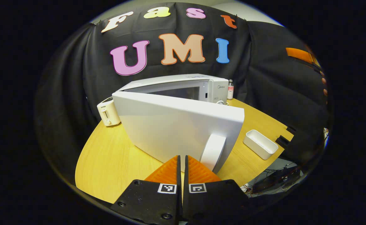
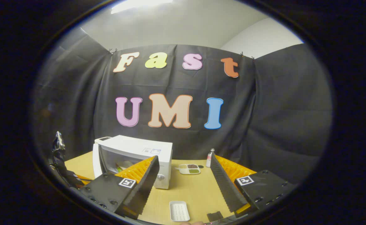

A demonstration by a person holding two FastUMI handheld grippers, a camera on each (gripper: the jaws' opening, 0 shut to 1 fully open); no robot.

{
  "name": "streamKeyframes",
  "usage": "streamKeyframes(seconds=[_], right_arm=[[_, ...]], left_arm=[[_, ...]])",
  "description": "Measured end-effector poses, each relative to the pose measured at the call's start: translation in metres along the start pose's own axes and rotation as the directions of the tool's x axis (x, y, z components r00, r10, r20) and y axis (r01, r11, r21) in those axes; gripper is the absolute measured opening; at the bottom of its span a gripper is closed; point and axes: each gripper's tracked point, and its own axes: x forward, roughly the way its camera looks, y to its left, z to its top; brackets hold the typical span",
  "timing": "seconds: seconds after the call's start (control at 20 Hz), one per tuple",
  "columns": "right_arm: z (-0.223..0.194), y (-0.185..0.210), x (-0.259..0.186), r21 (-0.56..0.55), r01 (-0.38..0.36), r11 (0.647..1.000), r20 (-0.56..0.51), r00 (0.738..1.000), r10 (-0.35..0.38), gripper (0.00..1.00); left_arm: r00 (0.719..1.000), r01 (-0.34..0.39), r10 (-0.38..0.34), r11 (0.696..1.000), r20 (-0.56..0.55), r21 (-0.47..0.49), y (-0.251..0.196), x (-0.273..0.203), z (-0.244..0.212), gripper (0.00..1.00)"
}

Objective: Open the microwave oven with the left hand, put the food in, and close the microwave oven.

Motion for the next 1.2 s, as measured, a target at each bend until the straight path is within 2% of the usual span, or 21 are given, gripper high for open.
streamKeyframes(seconds=[0.2,0.6,1.2], right_arm=[[0.012,-0.001,-0.008,0.034,-0.013,0.999,0.019,1.0,0.012,0.93],[0.019,-0.006,-0.013,0.01,-0.032,0.999,0.023,0.999,0.032,0.93],[0.033,-0.04,-0.017,0.004,0.009,1.0,0.04,0.999,-0.009,0.93]], left_arm=[[0.999,0.033,-0.034,0.999,0.017,0.024,-0.015,0.014,0.017,0.0],[0.996,0.07,-0.072,0.997,0.048,0.029,-0.04,0.059,0.05,0.0],[0.999,0.018,-0.021,0.998,0.049,0.054,-0.028,0.118,0.083,0.0]])
